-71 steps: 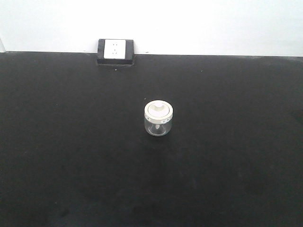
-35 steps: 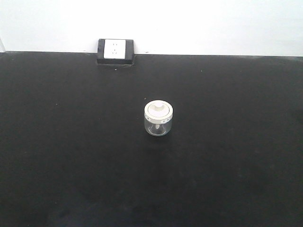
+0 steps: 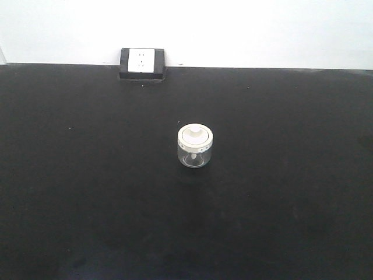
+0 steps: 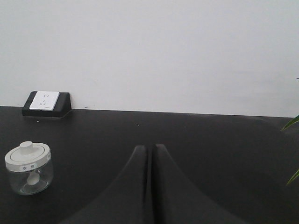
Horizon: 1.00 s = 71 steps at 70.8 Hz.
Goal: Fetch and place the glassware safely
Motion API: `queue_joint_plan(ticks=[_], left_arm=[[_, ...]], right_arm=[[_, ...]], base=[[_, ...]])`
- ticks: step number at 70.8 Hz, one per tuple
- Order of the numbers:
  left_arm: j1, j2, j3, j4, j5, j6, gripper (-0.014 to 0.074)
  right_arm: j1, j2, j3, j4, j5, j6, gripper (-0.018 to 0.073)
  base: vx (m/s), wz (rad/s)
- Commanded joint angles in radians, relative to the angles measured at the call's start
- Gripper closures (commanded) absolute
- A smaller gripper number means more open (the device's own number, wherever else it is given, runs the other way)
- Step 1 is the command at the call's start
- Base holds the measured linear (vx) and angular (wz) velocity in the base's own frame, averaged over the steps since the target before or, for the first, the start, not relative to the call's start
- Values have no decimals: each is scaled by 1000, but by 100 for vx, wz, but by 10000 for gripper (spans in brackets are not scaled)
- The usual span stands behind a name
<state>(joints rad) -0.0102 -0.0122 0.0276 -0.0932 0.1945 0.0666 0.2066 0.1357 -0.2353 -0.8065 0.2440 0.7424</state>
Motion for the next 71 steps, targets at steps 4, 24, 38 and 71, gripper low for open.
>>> queue_joint_plan(ticks=[4, 24, 38, 71], left_arm=[[-5, -13, 30, -13, -79, 1, 603], [-5, -13, 30, -13, -79, 1, 603], [-5, -13, 30, -13, -79, 1, 603], [-5, -13, 30, -13, -79, 1, 603]], right_arm=[[-5, 9, -25, -18, -48, -5, 563], [-5, 9, -25, -18, -48, -5, 563], [-5, 9, -25, 27, -48, -5, 563], [-193, 9, 2, 599, -84, -531, 563]], base=[[0, 0], [0, 0], [0, 0], [0, 0]])
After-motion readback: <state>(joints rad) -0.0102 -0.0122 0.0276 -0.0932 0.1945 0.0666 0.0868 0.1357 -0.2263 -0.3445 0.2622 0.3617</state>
